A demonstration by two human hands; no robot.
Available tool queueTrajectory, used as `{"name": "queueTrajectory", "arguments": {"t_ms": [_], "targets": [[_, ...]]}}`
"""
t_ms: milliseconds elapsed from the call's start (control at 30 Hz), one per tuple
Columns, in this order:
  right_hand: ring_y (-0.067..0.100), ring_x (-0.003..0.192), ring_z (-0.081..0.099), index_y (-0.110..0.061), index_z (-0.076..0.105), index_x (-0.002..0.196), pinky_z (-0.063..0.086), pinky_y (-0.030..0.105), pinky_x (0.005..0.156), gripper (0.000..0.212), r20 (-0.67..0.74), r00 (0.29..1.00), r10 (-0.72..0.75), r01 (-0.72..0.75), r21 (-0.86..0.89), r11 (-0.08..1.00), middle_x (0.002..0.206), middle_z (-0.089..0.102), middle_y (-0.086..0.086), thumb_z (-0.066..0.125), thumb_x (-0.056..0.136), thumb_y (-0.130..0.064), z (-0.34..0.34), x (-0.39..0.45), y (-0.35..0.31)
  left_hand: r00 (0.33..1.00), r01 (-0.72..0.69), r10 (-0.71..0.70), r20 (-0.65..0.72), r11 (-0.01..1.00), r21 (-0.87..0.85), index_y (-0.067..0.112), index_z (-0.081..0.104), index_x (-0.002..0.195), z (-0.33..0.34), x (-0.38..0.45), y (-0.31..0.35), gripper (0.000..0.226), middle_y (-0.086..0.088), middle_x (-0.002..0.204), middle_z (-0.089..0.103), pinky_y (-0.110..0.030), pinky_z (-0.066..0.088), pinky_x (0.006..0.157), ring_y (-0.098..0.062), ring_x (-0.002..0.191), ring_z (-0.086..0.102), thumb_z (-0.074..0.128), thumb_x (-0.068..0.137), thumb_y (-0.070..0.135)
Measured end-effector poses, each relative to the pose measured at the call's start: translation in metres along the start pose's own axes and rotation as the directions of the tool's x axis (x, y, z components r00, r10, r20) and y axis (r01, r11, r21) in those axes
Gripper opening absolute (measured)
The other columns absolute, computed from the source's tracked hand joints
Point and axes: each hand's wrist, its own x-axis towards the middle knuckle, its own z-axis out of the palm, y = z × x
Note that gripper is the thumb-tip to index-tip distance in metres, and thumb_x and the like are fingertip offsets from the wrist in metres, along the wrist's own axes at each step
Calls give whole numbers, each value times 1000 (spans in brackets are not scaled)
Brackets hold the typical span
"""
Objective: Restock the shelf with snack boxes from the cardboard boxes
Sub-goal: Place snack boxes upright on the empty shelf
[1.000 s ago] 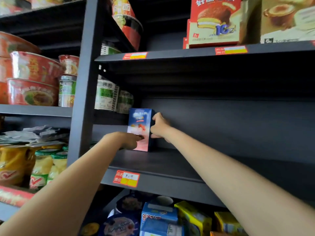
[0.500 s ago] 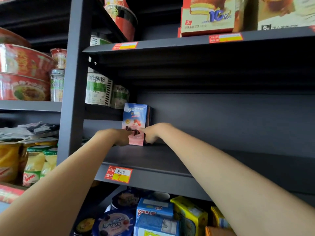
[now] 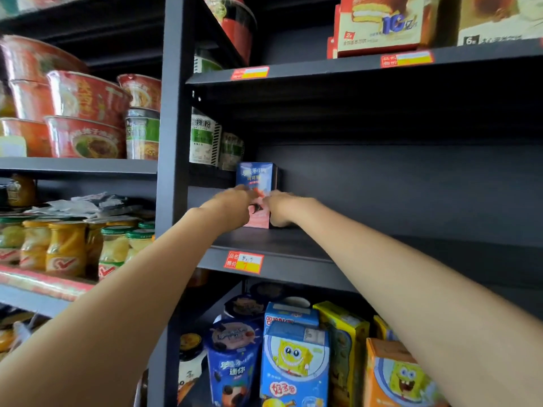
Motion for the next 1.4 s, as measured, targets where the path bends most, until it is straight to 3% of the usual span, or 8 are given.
{"name": "queueTrajectory", "arguments": {"t_ms": [200, 333, 467, 533, 633, 733, 1033, 1400], "targets": [[32, 104, 53, -7, 57, 104, 46, 41, 86, 24, -577, 817, 13, 250, 375, 892, 116, 50, 14, 42, 86, -2, -3, -106, -48, 770, -203, 88, -631, 973, -112, 6, 51, 119, -11, -102, 7, 37, -18, 118, 50, -41, 35, 85, -34, 108, 49, 43, 82, 5], [18, 82, 56, 3, 61, 91, 38, 22, 71, 26, -762, 641, -88, 594, 420, 686, 90, 62, 17, 39, 79, -4, 64, -202, -126, 687, -299, -35, -725, 897, -327, 21, 35, 110, 48, -223, -18, 33, -21, 110, 56, -32, 36, 82, -21, 100, 42, 41, 79, 10], [18, 81, 53, 1, 60, 95, 42, 31, 71, 23, -485, 832, -268, 542, 611, 577, 94, 57, 17, 45, 78, -1, 222, -279, -216, 958, -48, -74, -278, 911, -409, 9, 47, 107, 167, -384, -50, 35, -24, 104, 53, -43, 38, 78, -33, 96, 49, 35, 75, 16], [33, 97, 55, 0, 56, 109, 45, 39, 76, 27, -196, 921, -337, 370, 711, 597, 112, 52, 19, 46, 83, 0, 306, -315, -260, 987, 158, -146, 62, 922, -354, 2, 53, 109, 223, -461, -63, 42, -21, 107, 52, -45, 37, 78, -38, 99, 51, 35, 73, 15], [33, 110, 47, -4, 42, 132, 36, 29, 80, 39, 335, 799, -500, 116, 730, 674, 139, 33, 14, 43, 93, 0, 420, -371, -314, 770, 369, -257, 584, 926, -80, 9, 41, 127, 306, -564, -77, 45, -14, 125, 44, -44, 35, 89, -32, 120, 44, 48, 83, 13], [32, 128, 36, -6, 37, 137, 33, 37, 101, 43, 586, 612, -532, 75, 626, 776, 141, 31, 15, 41, 94, -5, 525, -437, -354, 531, 320, -182, 828, 948, 3, 12, 41, 129, 375, -660, -75, 41, -10, 133, 43, -44, 41, 87, -29, 123, 46, 45, 88, 17], [37, 133, 30, -10, 27, 143, 35, 44, 102, 53, 844, 294, -449, -117, 498, 859, 145, 25, 16, 49, 95, -16, 730, -576, -452, 263, 433, -276, 924, 890, 143, 25, 37, 124, 501, -849, -51, 42, 3, 109, 64, -36, 35, 74, -24, 99, 64, 48, 83, 21], [34, 105, 57, -15, 35, 95, 42, 35, 72, 25, 800, 532, -276, -406, 527, 746, 114, 58, 18, 59, 87, -11, 756, -604, -507, 79, 533, -298, 951, 819, 212, 15, 27, 140, 480, -855, -58, 48, -9, 133, 48, -46, 41, 96, -30, 122, 48, 39, 93, 13]]}}
